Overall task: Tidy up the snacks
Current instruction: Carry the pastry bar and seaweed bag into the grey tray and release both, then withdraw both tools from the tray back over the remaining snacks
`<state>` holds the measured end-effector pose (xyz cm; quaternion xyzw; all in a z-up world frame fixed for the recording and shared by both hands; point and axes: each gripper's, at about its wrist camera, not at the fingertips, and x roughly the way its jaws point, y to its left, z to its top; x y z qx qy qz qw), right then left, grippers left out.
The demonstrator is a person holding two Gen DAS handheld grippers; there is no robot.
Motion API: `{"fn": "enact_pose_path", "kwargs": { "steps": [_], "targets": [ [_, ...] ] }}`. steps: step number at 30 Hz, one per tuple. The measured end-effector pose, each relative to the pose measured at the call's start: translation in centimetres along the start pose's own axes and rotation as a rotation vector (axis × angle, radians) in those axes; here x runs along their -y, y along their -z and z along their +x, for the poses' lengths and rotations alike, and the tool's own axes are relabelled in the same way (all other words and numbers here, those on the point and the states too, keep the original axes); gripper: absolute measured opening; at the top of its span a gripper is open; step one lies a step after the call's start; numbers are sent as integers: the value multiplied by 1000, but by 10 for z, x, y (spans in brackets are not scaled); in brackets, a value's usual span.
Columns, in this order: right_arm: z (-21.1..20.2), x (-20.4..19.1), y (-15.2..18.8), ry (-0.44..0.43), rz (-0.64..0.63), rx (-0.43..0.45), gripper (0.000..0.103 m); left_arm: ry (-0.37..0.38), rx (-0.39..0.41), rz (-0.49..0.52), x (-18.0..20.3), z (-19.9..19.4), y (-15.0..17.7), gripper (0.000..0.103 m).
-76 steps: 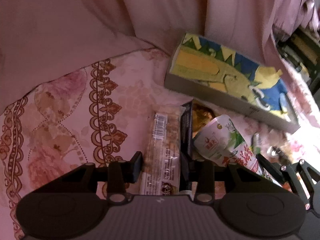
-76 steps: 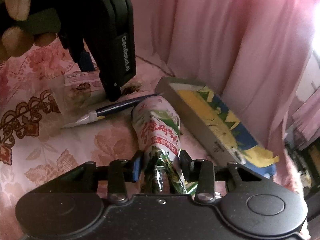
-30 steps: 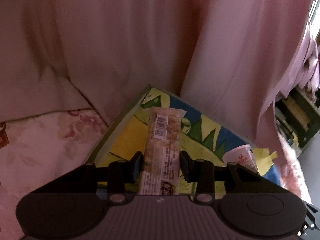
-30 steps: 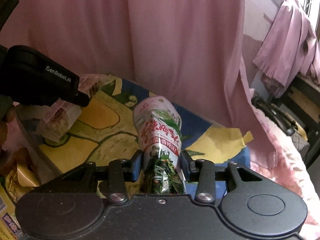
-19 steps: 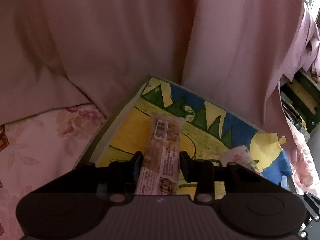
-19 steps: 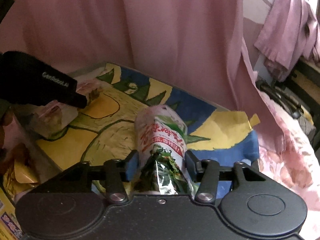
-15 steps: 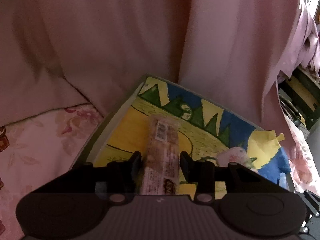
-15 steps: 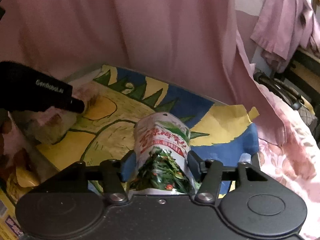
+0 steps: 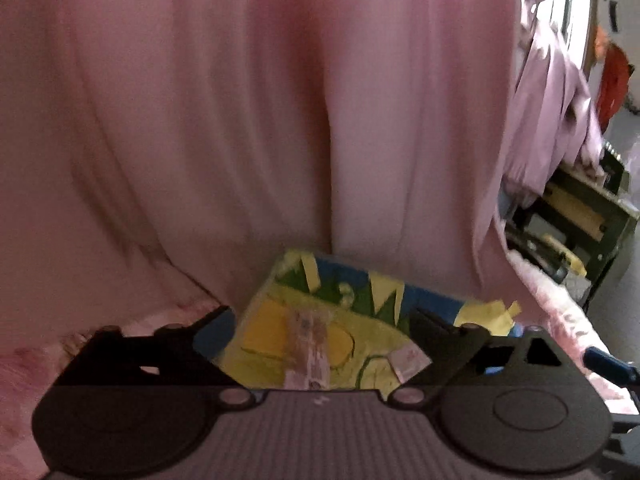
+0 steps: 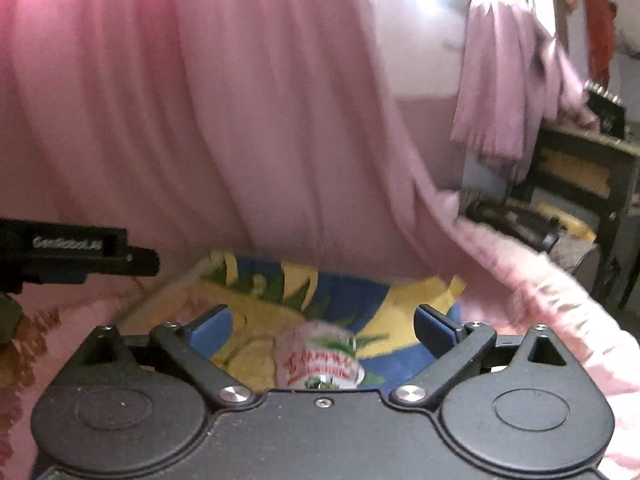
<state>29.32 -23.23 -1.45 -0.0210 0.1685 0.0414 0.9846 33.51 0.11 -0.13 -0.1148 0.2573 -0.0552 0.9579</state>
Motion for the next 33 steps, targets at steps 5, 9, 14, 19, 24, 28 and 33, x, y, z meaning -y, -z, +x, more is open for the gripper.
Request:
{"fn": "enact_pose_path", "kwargs": {
  "steps": [5, 9, 14, 19, 24, 28, 33],
  "targets": [
    [-53, 4, -3, -23, 38, 92, 102, -21, 82, 8, 2, -54, -4, 103],
    [-90, 4, 1, -55, 64, 124, 102, -57, 134, 72, 1, -102, 15, 103],
    [-134, -3, 12, -85, 56, 144, 102, -112, 135, 82, -7, -151, 47, 103],
    [-170, -11, 26, -122, 9, 140, 102, -135, 141, 87, -8, -185, 64, 103],
    [-198, -21, 41, -149, -50, 116, 102, -146, 110, 92, -15, -212, 87, 103],
    [-214, -27, 52, -164, -72, 86, 102, -150, 56, 102, -17, -225, 101, 103],
    [-224, -33, 69, -186, -87, 17, 102, -196, -17, 117, -16, -234, 116, 103]
  ]
}}
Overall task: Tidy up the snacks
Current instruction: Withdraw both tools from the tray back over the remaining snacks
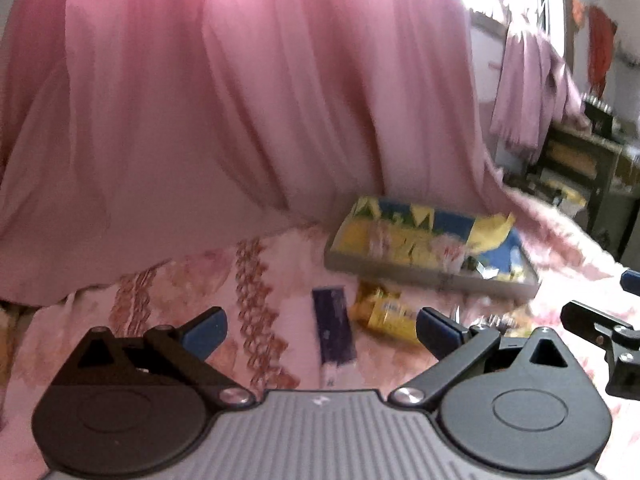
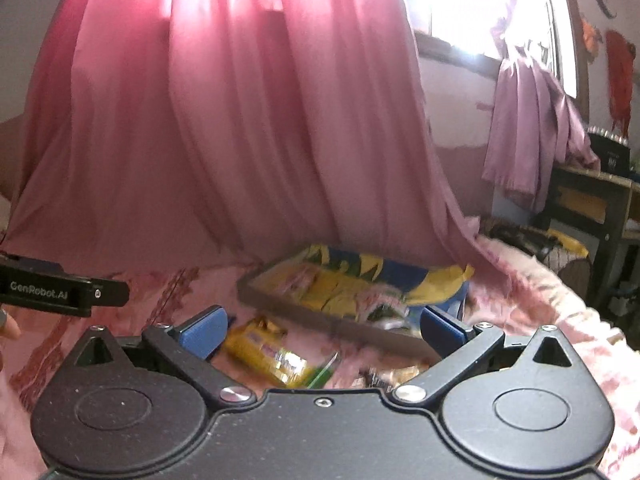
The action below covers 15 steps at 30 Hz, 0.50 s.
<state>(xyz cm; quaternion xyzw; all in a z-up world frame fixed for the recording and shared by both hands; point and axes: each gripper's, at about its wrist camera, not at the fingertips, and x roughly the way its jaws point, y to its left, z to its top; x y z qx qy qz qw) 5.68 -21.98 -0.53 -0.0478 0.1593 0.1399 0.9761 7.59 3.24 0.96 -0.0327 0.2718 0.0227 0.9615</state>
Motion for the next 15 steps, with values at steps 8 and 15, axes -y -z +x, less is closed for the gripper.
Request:
{"fn": "enact_pose_path", "kwargs": {
  "steps": [8, 15],
  "targets": [
    [4, -6, 9, -46, 4, -97, 102, -14, -127, -11, -4, 2, 9, 103],
    [22, -3, 12, -52, 32, -204, 102, -2, -246, -35, -11, 22, 6, 103]
  ]
}}
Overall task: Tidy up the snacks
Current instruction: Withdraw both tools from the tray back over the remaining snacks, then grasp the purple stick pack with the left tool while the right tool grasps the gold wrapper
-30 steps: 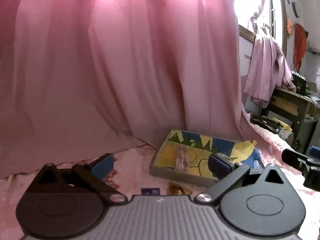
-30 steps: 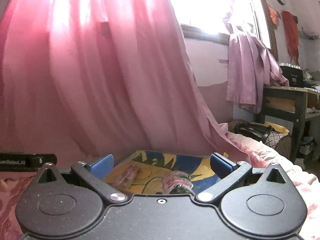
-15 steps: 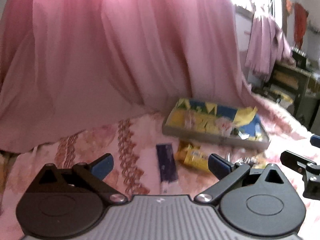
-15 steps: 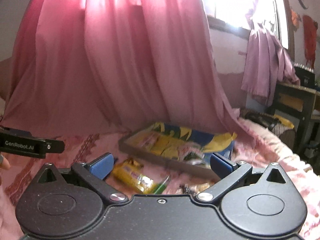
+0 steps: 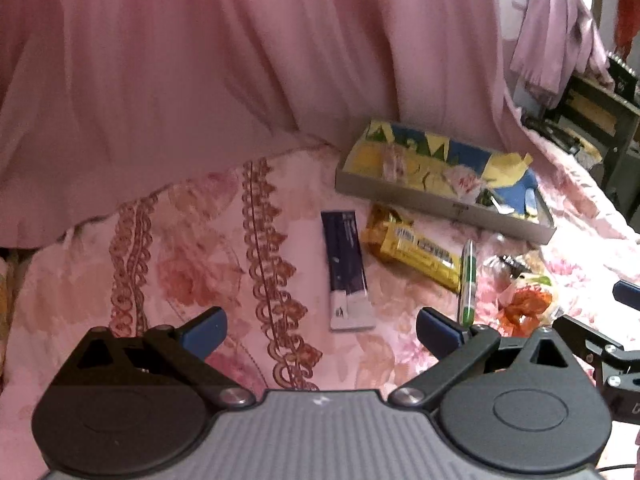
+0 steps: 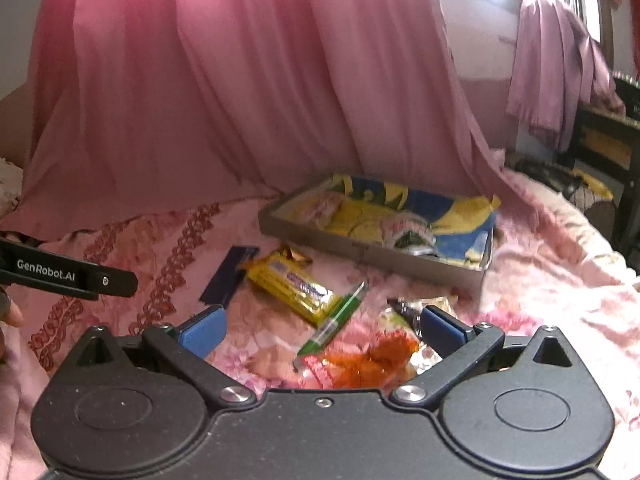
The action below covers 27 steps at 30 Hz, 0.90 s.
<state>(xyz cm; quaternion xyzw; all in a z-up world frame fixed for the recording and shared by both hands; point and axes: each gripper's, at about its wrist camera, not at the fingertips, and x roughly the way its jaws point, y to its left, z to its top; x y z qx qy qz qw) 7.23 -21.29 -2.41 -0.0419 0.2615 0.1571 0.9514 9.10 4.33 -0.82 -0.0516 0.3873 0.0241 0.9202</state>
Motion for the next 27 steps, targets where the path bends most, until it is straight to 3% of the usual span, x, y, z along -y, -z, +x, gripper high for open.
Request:
{"fn": "enact_pose_path", "kwargs": {
  "steps": [6, 15, 22, 27],
  "targets": [
    [21, 0, -5, -21, -27, -69, 102, 26, -92, 14, -2, 24, -8, 103],
    [57, -1, -8, -83, -164, -162, 102, 72, -201, 44, -1, 62, -18, 103],
    [89, 4, -12, -89, -235, -170, 102, 44, -214, 135, 7, 90, -26, 103],
    [113, 4, -18, -100, -267, -164, 102, 34, -256, 120, 2, 117, -35, 103]
  ]
}}
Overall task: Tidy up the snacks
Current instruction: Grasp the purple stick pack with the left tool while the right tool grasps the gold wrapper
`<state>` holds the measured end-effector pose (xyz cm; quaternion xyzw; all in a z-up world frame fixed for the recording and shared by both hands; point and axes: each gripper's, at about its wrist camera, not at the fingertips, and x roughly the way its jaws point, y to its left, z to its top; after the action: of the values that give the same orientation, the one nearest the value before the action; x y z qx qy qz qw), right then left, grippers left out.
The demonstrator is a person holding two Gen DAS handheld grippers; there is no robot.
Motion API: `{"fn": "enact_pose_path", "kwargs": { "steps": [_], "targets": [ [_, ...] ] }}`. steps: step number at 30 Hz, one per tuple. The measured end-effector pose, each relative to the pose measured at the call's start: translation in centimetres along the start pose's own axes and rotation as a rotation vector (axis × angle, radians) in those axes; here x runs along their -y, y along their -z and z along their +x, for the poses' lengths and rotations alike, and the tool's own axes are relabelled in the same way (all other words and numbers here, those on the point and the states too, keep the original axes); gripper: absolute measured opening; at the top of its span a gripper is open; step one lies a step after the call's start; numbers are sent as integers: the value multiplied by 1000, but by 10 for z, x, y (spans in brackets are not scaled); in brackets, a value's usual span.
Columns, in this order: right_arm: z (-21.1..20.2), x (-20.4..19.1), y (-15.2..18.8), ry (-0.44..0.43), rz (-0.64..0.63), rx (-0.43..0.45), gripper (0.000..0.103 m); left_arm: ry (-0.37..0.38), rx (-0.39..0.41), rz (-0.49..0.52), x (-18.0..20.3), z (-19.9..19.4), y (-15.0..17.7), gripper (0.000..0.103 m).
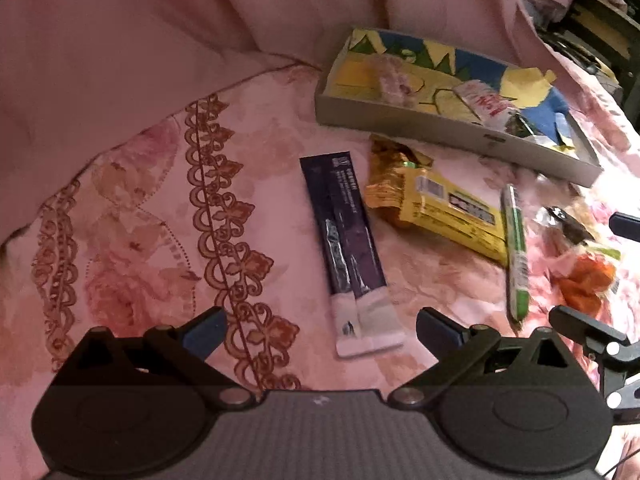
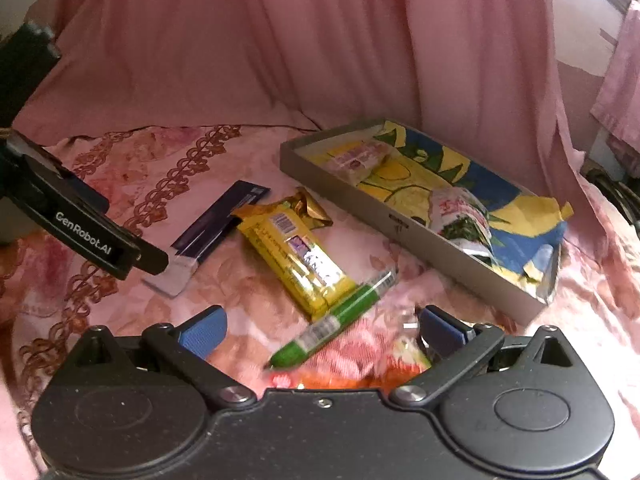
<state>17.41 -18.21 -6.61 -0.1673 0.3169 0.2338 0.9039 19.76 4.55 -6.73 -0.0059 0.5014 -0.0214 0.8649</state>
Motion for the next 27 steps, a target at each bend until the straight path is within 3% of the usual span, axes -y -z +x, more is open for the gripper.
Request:
{"fn": "enact_pose_path", "kwargs": {
  "steps": [6, 15, 27],
  "targets": [
    [29, 4, -9, -12, -34, 2, 102, -37, 18, 21, -1, 16, -15, 103],
    [64, -6, -14, -62, -221, 15, 102, -84, 19, 85, 7, 41, -30, 103],
    [103, 6, -19, -168, -174, -53, 94, -55, 9, 92, 7, 55, -32, 102]
  ]
}}
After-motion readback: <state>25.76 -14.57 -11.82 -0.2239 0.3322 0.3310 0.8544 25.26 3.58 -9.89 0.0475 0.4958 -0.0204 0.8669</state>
